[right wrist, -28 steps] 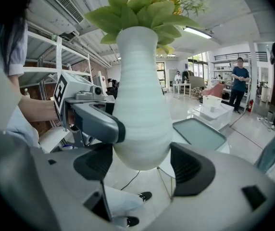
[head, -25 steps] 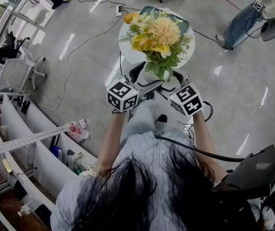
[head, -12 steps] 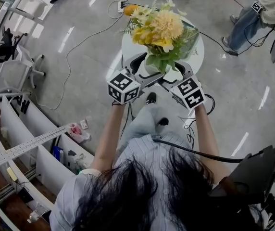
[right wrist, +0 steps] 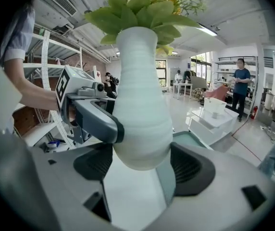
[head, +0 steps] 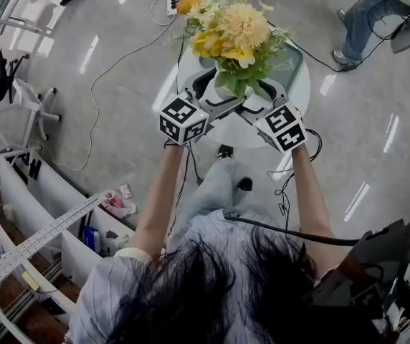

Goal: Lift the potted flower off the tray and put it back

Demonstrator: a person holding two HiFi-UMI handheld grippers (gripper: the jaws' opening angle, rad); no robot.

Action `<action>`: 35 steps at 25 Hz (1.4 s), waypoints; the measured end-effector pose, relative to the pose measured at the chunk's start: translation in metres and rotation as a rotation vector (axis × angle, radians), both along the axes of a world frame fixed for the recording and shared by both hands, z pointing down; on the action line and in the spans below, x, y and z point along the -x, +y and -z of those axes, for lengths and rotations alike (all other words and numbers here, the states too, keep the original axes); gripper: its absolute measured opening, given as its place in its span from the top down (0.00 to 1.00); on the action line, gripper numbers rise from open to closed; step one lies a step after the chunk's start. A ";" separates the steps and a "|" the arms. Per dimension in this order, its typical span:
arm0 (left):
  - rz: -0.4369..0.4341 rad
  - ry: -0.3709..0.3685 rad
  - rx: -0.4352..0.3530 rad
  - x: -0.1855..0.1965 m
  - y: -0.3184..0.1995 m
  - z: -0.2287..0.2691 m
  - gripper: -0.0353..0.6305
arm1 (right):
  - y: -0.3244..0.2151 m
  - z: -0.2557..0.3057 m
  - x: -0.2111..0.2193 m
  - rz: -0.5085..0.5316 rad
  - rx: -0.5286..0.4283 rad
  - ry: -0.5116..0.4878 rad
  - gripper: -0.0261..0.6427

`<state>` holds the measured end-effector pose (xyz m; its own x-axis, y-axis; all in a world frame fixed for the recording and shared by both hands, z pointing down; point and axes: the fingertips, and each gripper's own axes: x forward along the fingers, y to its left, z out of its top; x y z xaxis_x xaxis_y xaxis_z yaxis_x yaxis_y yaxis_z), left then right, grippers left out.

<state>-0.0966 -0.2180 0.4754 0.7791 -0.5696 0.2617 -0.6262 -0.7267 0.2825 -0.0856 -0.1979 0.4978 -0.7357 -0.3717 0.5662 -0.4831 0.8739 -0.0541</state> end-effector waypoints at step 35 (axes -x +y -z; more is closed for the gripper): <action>-0.093 -0.063 0.014 0.002 -0.108 -0.139 0.32 | -0.108 -0.139 0.006 -0.082 0.058 0.086 0.42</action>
<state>-0.0985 -0.3263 0.6148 0.8099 -0.4917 0.3198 -0.5734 -0.7785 0.2554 -0.0917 -0.3057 0.6367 -0.6519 -0.3934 0.6482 -0.5578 0.8279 -0.0586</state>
